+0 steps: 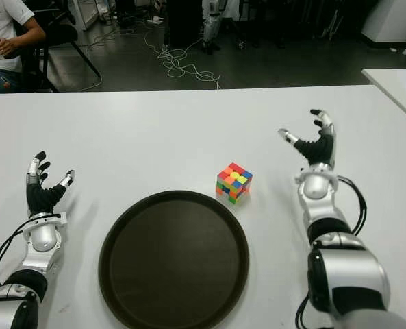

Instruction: Pick up the Rubik's Cube and put it in the plate

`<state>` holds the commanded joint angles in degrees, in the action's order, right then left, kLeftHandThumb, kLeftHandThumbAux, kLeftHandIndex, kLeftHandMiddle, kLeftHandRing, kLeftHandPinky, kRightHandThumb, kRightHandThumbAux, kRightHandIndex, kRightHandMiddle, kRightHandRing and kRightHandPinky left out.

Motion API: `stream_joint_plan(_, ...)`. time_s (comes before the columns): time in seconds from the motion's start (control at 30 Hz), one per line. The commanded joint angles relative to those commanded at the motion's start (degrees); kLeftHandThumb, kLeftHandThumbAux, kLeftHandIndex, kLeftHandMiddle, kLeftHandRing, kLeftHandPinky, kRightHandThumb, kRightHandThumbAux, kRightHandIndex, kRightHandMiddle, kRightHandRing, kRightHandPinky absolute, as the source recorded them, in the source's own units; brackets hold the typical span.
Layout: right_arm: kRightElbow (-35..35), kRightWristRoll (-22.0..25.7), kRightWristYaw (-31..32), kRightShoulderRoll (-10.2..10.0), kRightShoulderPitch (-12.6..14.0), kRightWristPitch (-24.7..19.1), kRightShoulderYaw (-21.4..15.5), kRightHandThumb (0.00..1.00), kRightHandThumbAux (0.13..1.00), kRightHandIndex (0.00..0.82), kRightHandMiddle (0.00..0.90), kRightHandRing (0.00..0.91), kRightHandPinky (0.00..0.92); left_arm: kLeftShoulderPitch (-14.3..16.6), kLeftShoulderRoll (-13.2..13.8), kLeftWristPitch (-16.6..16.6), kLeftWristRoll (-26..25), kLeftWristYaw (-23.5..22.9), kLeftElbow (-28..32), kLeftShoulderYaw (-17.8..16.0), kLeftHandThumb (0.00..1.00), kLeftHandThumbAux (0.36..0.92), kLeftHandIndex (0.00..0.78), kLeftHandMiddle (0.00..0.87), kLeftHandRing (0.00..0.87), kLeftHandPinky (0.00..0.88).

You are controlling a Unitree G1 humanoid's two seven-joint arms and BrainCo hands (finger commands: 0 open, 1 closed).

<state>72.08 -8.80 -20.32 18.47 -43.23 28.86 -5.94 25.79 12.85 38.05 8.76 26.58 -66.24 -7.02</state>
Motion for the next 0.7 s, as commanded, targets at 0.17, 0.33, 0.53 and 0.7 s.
stream_joint_plan(0.17,-0.28,-0.76,1.92,0.71,-0.60,-1.16,1.16,0.295,0.811,0.324,0.251,0.226,0.179,0.33,-0.12,-1.28,-0.49,-0.20,0.11,-0.34,0.000,0.813,0.085,0.122,0.125,0.129)
stream_joint_plan(0.33,-3.10,-2.91,5.79,1.53,-0.71,-2.29,4.31,0.286,0.807,0.300,0.261,0.227,0.152,0.58,-0.10,-2.63,-0.08,0.60,0.05,-0.08,0.000,0.806,0.082,0.119,0.124,0.116)
stream_joint_plan(0.53,-7.61,-3.59,12.80,3.29,0.18,-3.40,6.55,0.246,0.808,0.259,0.242,0.208,0.173,0.70,0.09,-3.84,1.67,3.06,0.00,1.02,0.000,0.789,0.086,0.121,0.122,0.114)
stream_joint_plan(0.7,-11.68,-3.72,16.27,4.17,1.31,-4.06,7.35,0.289,0.832,0.258,0.232,0.198,0.185,0.76,-0.01,-4.16,2.29,4.37,-0.04,1.46,0.000,0.779,0.086,0.123,0.128,0.125)
